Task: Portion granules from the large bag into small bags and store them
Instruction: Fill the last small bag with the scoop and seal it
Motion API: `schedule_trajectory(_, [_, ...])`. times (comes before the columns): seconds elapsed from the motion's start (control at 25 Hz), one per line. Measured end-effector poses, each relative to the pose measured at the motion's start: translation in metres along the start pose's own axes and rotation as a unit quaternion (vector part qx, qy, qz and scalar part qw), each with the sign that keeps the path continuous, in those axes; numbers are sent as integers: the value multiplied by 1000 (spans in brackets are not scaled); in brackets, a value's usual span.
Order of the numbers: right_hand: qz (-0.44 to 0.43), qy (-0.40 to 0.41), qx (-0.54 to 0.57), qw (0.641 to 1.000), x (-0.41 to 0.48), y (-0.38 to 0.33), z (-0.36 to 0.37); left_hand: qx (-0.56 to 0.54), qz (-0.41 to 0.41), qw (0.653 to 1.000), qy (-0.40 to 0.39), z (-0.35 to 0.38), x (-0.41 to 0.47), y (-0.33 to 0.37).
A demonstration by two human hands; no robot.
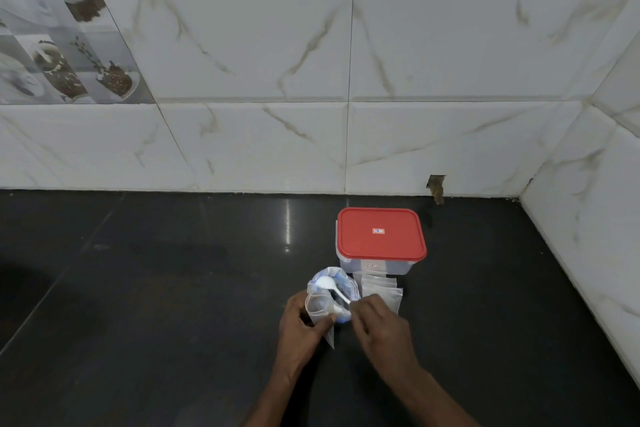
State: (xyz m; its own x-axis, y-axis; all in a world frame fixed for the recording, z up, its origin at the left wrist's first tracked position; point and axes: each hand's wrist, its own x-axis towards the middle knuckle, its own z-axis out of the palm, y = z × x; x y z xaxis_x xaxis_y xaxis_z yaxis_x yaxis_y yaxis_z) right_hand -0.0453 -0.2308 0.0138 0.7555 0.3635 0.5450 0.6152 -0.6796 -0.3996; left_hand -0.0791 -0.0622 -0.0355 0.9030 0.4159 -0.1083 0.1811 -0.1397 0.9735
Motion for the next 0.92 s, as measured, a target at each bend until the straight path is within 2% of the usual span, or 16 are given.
schedule_trajectory(0.04, [106,17,61,992,5,-1,-2,-3,6,1000,-1,0,0,-1])
schedule_trajectory(0.08, [216,34,131,967,9,-1,-5,0,8,1000,-1,-1,-1,0])
schedule_trajectory(0.16, [390,36,253,884,11,2,-11,8,14,1000,6,-3,-3,-1])
schedule_trajectory(0.2, [438,22,287,852,9,3,-14,11,12,1000,10,-4,-4,-6])
schedule_trajectory(0.28, [467,-2,303,831,5,6,-12,9,7,1000,20,-7,-9,-14])
schedule_trajectory(0.44, [461,-17,304,833,6,0,-4,-19,-9,999,34,-7,-19,-19])
schedule_trajectory(0.52, [446,-13,300,843,7,-3,-2,-20,-9,999,33,-6,-19,-13])
schedule_trajectory(0.6, [387,-1,276,880,6,-8,-3,-20,-6,999,35,-4,-16,-6])
schedule_trajectory(0.68, [268,15,207,941,3,-11,-3,-9,0,999,37,-2,-13,0])
schedule_trajectory(0.76, [135,42,113,984,3,-16,-8,9,2,999,34,0,-10,4])
schedule_trajectory(0.84, [4,84,14,996,7,-19,-18,19,7,999,25,2,-7,9])
schedule_trajectory(0.92, [-89,104,-59,989,6,-20,-23,25,6,999,23,3,-5,12])
